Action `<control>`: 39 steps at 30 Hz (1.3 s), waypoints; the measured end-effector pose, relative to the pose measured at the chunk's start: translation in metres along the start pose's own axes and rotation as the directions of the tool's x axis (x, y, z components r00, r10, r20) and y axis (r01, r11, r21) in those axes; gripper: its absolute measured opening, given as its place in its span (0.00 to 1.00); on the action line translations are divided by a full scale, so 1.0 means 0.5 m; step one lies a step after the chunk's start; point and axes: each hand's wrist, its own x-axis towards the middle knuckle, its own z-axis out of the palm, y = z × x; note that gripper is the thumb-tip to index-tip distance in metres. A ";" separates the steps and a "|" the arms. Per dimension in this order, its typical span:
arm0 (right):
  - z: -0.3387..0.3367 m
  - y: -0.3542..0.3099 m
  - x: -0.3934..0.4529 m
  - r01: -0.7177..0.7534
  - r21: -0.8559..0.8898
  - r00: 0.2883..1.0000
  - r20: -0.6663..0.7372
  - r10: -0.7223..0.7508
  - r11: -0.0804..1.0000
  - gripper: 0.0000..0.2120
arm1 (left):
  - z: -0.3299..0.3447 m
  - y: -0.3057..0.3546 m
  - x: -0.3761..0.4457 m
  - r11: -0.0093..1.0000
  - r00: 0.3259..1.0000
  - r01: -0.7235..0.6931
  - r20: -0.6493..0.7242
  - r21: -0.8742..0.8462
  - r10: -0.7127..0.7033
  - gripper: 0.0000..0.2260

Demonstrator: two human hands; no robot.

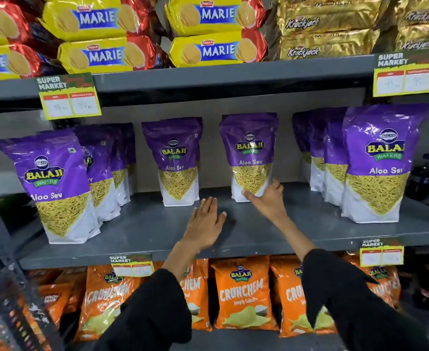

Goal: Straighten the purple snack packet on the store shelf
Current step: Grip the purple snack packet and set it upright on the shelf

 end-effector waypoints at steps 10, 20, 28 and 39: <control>0.105 -0.043 0.098 -0.165 -0.012 0.964 -0.212 0.159 0.986 0.67 | 0.020 -0.054 0.054 0.993 0.982 0.021 0.186 0.117 -0.043 0.30; 0.129 -0.032 0.102 -0.193 -0.072 0.957 -0.234 0.172 0.978 0.64 | 0.030 -0.062 0.055 0.991 0.977 0.009 0.208 0.137 -0.038 0.30; 0.112 -0.036 0.074 -0.174 -0.061 0.956 -0.251 0.154 0.983 0.64 | 0.026 -0.061 0.052 0.990 0.975 0.014 0.219 0.142 -0.045 0.30; 0.068 -0.033 -0.008 -0.142 -0.042 0.956 -0.264 0.126 0.989 0.63 | 0.015 -0.055 0.045 0.990 0.971 0.020 0.233 0.140 -0.053 0.30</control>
